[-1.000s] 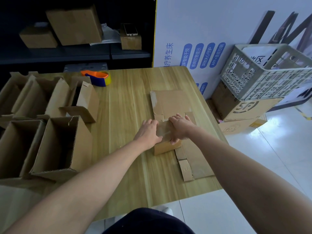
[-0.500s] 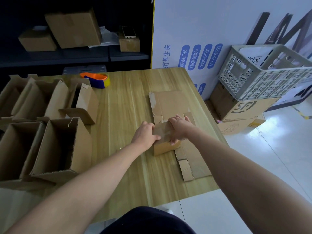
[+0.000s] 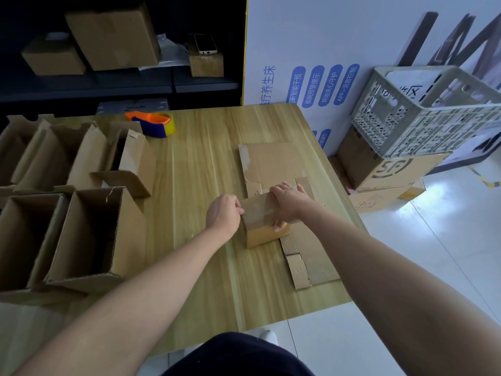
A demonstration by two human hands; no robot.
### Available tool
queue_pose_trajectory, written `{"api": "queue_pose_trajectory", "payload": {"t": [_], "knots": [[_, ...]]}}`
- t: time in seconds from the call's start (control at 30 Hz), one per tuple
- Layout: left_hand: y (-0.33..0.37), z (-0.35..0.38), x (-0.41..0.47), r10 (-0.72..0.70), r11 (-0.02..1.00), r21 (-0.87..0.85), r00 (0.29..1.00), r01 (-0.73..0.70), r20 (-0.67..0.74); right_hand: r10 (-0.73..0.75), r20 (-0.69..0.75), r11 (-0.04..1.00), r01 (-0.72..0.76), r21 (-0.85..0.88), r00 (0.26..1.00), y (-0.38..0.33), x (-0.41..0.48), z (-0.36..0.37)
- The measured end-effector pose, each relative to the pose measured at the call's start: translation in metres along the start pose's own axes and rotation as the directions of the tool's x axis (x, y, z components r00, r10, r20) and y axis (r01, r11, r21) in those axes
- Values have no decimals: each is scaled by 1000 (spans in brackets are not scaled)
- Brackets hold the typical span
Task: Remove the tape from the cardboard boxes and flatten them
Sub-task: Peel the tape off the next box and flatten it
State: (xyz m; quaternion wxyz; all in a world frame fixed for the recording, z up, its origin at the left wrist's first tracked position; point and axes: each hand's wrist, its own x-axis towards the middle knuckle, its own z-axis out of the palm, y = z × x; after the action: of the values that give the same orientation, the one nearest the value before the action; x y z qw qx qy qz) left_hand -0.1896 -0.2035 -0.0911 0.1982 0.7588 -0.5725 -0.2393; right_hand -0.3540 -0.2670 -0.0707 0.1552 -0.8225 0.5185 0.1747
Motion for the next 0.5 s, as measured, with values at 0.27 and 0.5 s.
{"api": "queue_pose_trajectory", "payload": {"t": [0.27,0.5], "knots": [[-2,1,5,41,995,90,997,-46,60,-1,14,1000,1,-3,1000,-1,-2,-3],[-2,-3,5,201,942,228,959,-245,198,4,18,999,-4,-42,1000,-3,-4,-5]]}}
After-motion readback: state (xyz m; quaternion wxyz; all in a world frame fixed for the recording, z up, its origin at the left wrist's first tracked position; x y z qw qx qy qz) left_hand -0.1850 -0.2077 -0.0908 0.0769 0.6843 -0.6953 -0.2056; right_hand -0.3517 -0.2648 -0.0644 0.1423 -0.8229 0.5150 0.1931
